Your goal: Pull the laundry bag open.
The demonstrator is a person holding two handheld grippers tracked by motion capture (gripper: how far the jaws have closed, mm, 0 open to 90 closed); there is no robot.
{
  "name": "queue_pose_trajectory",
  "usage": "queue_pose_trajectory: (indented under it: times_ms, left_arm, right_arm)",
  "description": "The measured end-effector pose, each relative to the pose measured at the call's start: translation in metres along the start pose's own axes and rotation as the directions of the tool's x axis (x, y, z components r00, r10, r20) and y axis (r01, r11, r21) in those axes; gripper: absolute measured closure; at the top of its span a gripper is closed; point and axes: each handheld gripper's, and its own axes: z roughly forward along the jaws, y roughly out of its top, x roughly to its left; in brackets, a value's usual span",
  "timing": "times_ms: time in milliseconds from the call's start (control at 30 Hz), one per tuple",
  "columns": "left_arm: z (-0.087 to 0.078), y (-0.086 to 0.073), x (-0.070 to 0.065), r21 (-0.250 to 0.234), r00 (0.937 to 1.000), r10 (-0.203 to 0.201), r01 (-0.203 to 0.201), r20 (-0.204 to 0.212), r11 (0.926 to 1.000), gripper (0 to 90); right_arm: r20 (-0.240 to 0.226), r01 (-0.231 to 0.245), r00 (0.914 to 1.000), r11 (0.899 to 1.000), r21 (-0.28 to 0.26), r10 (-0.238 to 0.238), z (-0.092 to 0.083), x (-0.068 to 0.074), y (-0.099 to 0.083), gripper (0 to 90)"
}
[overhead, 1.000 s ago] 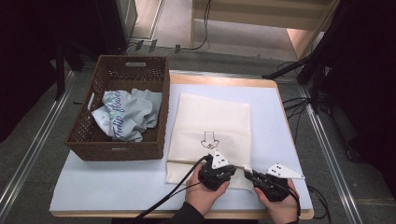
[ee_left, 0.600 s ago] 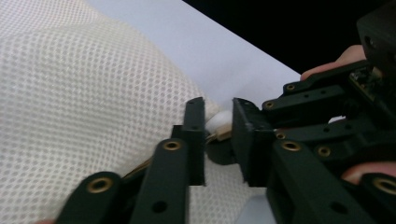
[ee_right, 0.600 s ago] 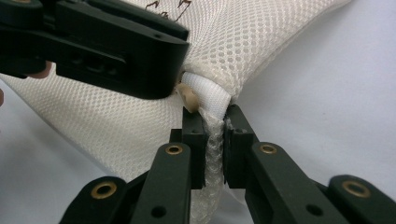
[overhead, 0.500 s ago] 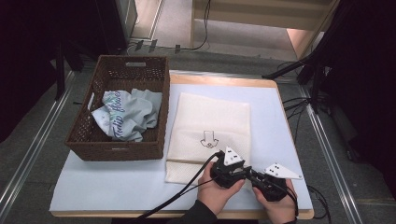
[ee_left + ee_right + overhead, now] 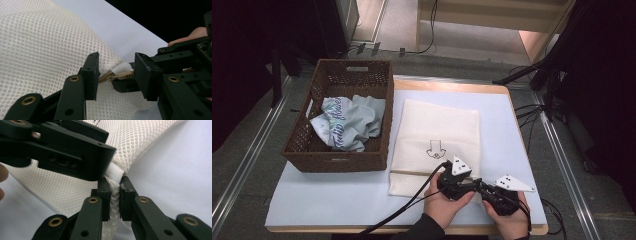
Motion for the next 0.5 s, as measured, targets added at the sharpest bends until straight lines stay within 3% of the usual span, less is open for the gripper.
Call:
queue_pose_trajectory:
  times_ms: [233, 500]
  left_arm:
    - [-0.007, -0.006, 0.007, -0.005, 0.9986, -0.018, 0.018, 0.05, 0.9998, 66.0]
    - [-0.01, -0.015, 0.019, 0.017, 0.9974, -0.054, 0.054, 0.048, 0.9984, 78.9]
  right_arm:
    - [0.006, -0.002, 1.0, 1.0, -0.002, 0.002, 0.0, -0.001, 0.0, 82.8]
    - [0.005, -0.007, 1.0, 1.0, -0.012, 0.007, 0.0, -0.001, 0.0, 82.8]
